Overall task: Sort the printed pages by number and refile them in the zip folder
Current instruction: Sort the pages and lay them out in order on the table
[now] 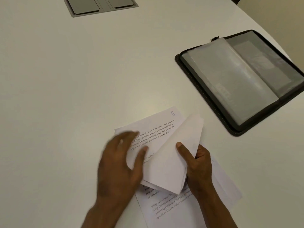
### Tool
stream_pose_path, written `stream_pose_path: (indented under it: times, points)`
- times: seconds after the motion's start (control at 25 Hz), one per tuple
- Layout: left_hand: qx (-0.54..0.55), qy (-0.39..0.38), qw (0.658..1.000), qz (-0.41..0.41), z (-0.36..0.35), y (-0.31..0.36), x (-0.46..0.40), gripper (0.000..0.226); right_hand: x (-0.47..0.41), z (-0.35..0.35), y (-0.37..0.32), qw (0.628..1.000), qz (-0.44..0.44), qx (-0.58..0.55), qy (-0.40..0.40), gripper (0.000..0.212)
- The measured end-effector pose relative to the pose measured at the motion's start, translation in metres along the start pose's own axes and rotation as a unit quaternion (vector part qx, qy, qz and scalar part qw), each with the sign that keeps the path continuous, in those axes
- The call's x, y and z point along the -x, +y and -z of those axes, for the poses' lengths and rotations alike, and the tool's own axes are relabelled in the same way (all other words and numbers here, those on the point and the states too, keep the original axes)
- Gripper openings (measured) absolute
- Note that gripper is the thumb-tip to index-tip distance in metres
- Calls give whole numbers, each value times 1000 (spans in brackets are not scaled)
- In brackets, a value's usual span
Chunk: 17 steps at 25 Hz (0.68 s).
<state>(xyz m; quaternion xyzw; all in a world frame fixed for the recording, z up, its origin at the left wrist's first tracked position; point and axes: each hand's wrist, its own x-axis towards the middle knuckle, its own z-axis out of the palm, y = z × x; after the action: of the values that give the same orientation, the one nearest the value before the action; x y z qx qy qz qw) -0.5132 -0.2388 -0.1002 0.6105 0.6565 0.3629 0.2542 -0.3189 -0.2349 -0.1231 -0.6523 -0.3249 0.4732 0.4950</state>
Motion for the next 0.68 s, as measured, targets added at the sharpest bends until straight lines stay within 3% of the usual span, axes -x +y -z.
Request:
stream_pose_path:
  times: [0.08, 0.16, 0.36, 0.52, 0.68]
  points:
    - [-110, 11, 992, 56, 1, -22, -27, 52, 0, -1, 1, 1000, -8, -4, 5, 26]
    - [-133, 3, 987, 88, 0, -35, -40, 56, 0, -1, 2, 1000, -10, 1, 7, 30]
    - [3, 40, 992, 116, 3, -18, -43, 46, -1, -2, 0, 1000, -9, -6, 1, 24]
    - [52, 55, 997, 6, 7, 14, -16, 28, 0, -2, 0, 1000, -10, -1, 7, 16]
    - [68, 26, 986, -152, -18, 28, 30, 29, 0, -3, -2, 1000, -4, 11, 8, 20]
